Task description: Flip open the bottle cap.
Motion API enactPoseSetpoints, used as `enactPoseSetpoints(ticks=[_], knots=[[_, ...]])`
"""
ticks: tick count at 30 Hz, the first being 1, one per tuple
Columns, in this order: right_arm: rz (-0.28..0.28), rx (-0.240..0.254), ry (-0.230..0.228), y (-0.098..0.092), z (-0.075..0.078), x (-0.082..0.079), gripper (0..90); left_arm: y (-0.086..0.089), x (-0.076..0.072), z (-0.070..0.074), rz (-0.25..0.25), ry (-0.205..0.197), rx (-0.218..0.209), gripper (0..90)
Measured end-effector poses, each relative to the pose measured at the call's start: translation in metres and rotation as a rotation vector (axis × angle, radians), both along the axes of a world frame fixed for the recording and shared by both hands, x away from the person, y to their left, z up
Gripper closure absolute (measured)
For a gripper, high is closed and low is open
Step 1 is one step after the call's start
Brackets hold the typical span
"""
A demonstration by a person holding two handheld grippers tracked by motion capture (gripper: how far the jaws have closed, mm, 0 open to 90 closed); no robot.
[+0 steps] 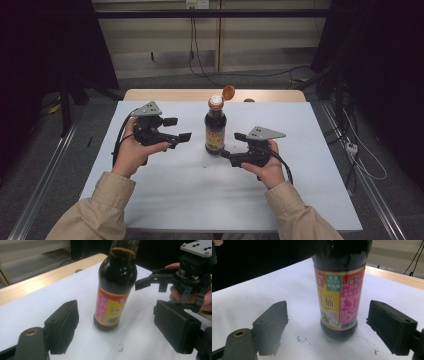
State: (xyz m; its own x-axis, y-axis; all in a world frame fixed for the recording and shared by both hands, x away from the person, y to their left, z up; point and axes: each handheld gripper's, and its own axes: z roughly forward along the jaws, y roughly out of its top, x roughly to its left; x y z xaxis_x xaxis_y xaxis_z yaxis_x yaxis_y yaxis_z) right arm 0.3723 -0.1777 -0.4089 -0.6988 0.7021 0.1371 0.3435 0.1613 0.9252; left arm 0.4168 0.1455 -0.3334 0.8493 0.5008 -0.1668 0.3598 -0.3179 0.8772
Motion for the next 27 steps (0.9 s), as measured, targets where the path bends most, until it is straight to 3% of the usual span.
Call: enactPoseSetpoints(ticks=[13,27], knots=[[-0.016,-0.007,0.013,-0.016,-0.01,-0.012,16.5,0.002,-0.009,-0.019,-0.011,0.01,0.025,18.2],[-0.03,-0.023,0.01,-0.033,-0.014,-0.023,16.5,0.006,-0.014,-0.034,-0.014,0.021,0.024,16.3]])
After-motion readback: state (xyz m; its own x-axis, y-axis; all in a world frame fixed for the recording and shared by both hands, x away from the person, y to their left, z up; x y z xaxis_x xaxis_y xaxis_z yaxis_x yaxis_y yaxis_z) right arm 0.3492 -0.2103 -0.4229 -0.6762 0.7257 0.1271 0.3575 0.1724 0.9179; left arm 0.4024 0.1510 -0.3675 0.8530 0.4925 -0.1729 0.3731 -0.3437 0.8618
